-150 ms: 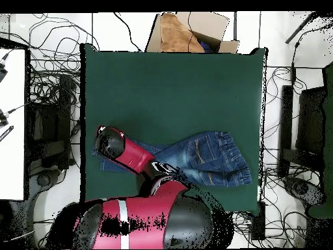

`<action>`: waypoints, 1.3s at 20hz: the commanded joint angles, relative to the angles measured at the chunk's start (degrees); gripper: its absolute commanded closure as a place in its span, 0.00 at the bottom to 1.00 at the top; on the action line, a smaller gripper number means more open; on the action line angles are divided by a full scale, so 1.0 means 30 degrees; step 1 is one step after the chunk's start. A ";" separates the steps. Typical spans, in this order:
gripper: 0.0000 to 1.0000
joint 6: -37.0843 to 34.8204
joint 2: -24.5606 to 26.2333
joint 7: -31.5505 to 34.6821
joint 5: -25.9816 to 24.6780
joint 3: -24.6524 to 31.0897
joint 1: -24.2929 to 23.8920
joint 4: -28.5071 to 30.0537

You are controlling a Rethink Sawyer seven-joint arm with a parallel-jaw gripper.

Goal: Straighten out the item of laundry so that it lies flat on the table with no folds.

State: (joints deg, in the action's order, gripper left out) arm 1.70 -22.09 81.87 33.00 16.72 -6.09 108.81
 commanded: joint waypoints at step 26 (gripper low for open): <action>0.00 -0.5299 0.2864 0.3109 -0.0467 -0.0611 0.1270 -0.2551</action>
State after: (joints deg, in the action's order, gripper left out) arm -9.80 -21.26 81.87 32.83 13.72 -3.42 102.73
